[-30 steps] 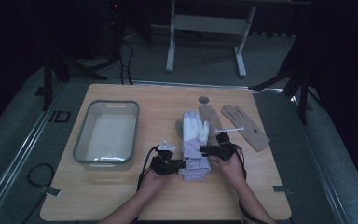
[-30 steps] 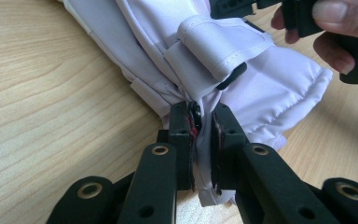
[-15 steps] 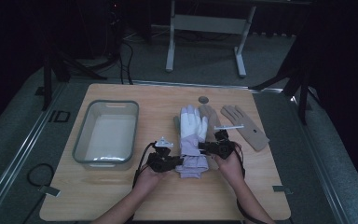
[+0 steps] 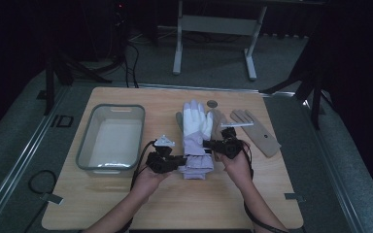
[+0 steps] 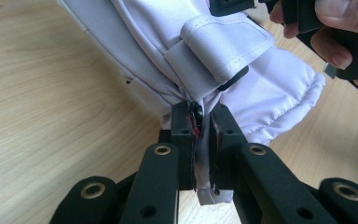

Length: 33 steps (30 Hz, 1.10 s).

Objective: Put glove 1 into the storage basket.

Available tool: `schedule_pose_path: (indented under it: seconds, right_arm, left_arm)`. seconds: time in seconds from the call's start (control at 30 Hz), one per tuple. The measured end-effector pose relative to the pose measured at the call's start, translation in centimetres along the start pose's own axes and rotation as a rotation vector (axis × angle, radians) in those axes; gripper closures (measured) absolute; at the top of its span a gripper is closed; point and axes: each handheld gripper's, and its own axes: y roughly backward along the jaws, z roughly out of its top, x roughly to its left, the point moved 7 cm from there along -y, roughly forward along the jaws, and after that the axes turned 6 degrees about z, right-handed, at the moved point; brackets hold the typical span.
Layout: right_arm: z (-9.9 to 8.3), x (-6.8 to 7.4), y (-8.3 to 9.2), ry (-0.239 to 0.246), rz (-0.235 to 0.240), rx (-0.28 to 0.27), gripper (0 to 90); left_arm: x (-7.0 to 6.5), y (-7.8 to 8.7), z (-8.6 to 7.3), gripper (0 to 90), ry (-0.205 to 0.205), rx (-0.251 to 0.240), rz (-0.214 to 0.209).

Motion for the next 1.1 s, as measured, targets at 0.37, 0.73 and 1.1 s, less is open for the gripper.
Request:
schedule_pose_path:
  seconds: [0.37,0.73,1.1]
  right_arm:
    - [3.2,2.7,-0.7,0.027,0.025,-0.020,79.9]
    - [7.5,6.2,-2.7,0.059,0.071,-0.046,79.9]
    - [10.5,11.0,-6.5,0.102,0.116,-0.041,79.9]
  left_arm:
    - [1.9,3.3,1.8,83.1,-0.023,-0.010,0.020]
    - [5.2,7.8,3.5,83.1,-0.031,-0.033,0.055]
    - [9.0,12.7,3.0,83.0,-0.031,-0.036,0.123]
